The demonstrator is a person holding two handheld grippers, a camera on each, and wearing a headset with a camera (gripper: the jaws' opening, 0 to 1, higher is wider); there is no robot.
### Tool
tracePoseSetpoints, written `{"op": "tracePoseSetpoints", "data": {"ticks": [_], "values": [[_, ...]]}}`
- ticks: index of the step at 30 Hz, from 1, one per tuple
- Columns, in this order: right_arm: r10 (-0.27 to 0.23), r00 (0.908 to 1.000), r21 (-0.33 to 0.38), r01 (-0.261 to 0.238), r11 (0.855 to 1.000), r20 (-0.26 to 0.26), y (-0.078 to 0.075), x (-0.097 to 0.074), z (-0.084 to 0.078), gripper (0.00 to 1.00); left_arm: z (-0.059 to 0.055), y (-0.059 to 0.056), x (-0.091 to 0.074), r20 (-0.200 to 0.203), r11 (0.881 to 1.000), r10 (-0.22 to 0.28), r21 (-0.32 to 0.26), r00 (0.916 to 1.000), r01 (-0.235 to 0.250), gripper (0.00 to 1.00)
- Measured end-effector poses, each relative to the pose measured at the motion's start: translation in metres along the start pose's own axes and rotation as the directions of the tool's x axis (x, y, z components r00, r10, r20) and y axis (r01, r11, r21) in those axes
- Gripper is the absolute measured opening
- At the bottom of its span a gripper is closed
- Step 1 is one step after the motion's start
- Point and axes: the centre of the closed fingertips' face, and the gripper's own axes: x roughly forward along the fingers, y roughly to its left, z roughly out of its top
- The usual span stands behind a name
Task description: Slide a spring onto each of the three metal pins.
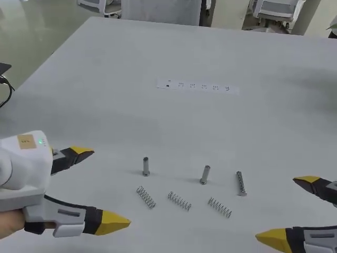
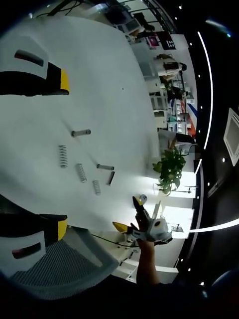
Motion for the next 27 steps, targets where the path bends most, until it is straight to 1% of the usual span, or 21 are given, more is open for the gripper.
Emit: {"op": "tracePoseSetpoints", "data": {"ticks": [6, 10, 12, 19, 24, 27], "values": [[0.010, 0.9998, -0.012, -0.010, 1.000, -0.015, 0.0032, 0.0021, -0.0017, 0.95, 0.0011, -0.0020, -0.0004, -0.002, 1.000, -0.008, 0.000, 1.0000, 0.008, 0.95], [0.017, 0.9995, -0.016, -0.017, 1.000, -0.027, 0.0027, 0.0021, -0.0062, 0.95, -0.0011, -0.0024, -0.0009, -0.015, 1.000, -0.009, 0.000, 0.9998, 0.009, 0.96], [0.018, 0.9994, -0.010, -0.019, 1.000, -0.028, 0.0014, 0.0022, -0.0075, 0.95, -0.0010, -0.0025, -0.0015, -0.015, 1.000, -0.010, 0.002, 0.9998, 0.010, 0.95], [0.021, 0.9994, 0.005, -0.021, 1.000, -0.028, -0.0012, 0.0002, -0.0064, 0.92, 0.0005, 0.0016, -0.0036, -0.006, 1.000, -0.002, -0.008, 1.0000, 0.002, 0.95], [0.023, 0.9996, 0.017, -0.023, 1.000, -0.018, -0.0033, 0.0004, -0.0025, 0.91, 0.0020, 0.0037, -0.0032, 0.002, 1.000, 0.001, -0.014, 1.0000, -0.001, 0.95], [0.030, 0.9994, 0.022, -0.030, 0.999, -0.018, -0.0032, 0.0017, 0.0002, 0.88, 0.0028, 0.0037, -0.0025, 0.008, 1.000, -0.002, -0.019, 1.0000, 0.002, 0.95]]}}
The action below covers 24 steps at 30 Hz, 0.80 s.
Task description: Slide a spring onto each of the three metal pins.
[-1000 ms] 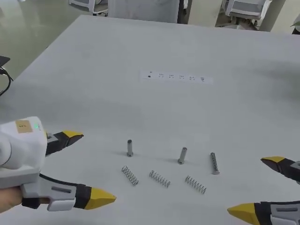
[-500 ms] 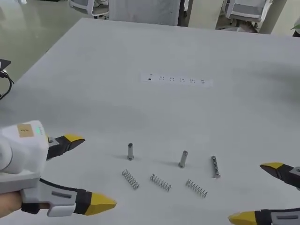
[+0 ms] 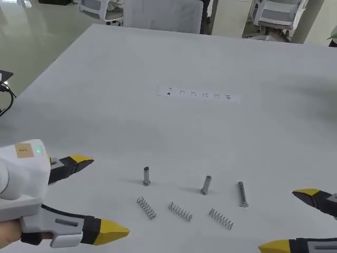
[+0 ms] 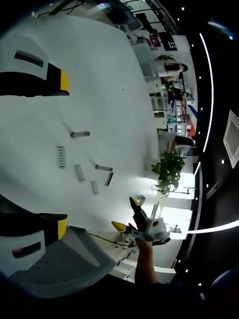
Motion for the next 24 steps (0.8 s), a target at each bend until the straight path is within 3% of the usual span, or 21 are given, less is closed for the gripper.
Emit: {"op": "tracePoseSetpoints", "data": {"ticks": [3, 16, 24], "values": [[0.011, 0.9999, 0.012, -0.011, 1.000, 0.000, 0.0001, 0.0021, 0.0026, 0.83, 0.0005, -0.0005, 0.0012, 0.002, 1.000, -0.003, 0.001, 1.0000, 0.003, 0.95], [0.014, 0.9999, 0.016, -0.013, 1.000, -0.010, -0.0025, 0.0035, 0.0029, 0.80, -0.0018, 0.0009, 0.0015, 0.003, 1.000, 0.002, -0.006, 1.0000, -0.002, 0.94], [0.012, 0.9996, 0.029, -0.011, 1.000, -0.025, -0.0050, 0.0058, 0.0025, 0.75, -0.0047, -0.0051, 0.0054, -0.001, 1.000, -0.020, -0.011, 0.9998, 0.020, 0.92]]}}
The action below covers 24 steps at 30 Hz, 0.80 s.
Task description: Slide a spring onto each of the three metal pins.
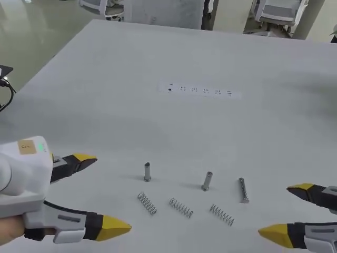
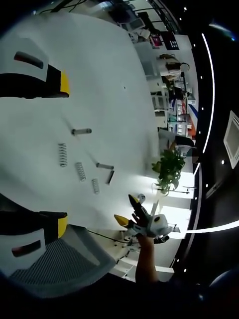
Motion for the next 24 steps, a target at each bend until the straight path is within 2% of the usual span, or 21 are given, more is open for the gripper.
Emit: {"op": "tracePoseSetpoints", "data": {"ticks": [11, 14, 24], "values": [[-0.004, 1.0000, 0.005, 0.004, 1.000, -0.001, -0.004, 0.002, 0.006, 0.74, 0.001, 0.001, 0.000, 0.014, 1.000, -0.003, -0.009, 0.9999, 0.003, 0.92], [0.016, 0.9999, 0.002, -0.016, 1.000, 0.005, 0.001, 0.003, 0.011, 0.74, 0.000, 0.001, -0.001, 0.010, 1.000, -0.002, -0.009, 1.0000, 0.002, 0.91], [0.025, 0.9997, 0.021, -0.024, 0.999, -0.008, -0.004, 0.013, 0.020, 0.67, -0.003, -0.002, -0.002, 0.003, 1.000, -0.013, -0.011, 0.9999, 0.013, 0.90]]}}
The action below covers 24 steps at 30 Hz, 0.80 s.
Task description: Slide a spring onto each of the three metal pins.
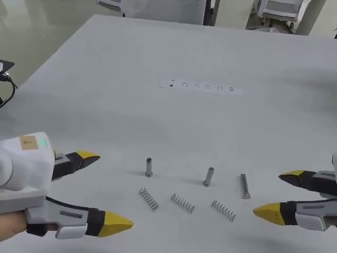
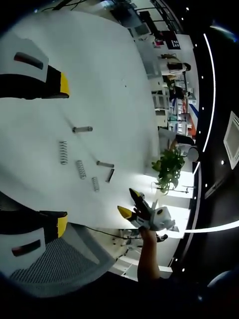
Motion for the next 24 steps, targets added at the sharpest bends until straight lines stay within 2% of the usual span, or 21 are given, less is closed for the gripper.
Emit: {"op": "tracePoseSetpoints", "data": {"ticks": [7, 18, 21, 24], "values": [[-0.016, 0.9989, 0.007, 0.017, 1.000, -0.044, -0.009, 0.006, 0.001, 0.57, 0.001, 0.004, 0.000, 0.001, 1.000, 0.003, -0.002, 1.0000, -0.003, 0.90], [-0.033, 0.9964, 0.062, 0.038, 0.997, -0.078, -0.024, 0.018, 0.005, 0.47, 0.000, 0.007, -0.001, -0.003, 1.000, 0.005, -0.005, 1.0000, -0.005, 0.88], [-0.058, 0.9938, 0.054, 0.063, 0.997, -0.095, -0.031, 0.022, 0.005, 0.47, -0.001, 0.007, 0.000, -0.006, 1.000, 0.011, -0.004, 0.9999, -0.011, 0.89], [-0.054, 0.9930, 0.079, 0.063, 0.995, -0.105, -0.034, 0.025, 0.005, 0.45, -0.001, 0.007, 0.001, -0.005, 1.000, 0.010, -0.007, 0.9999, -0.010, 0.89]]}}
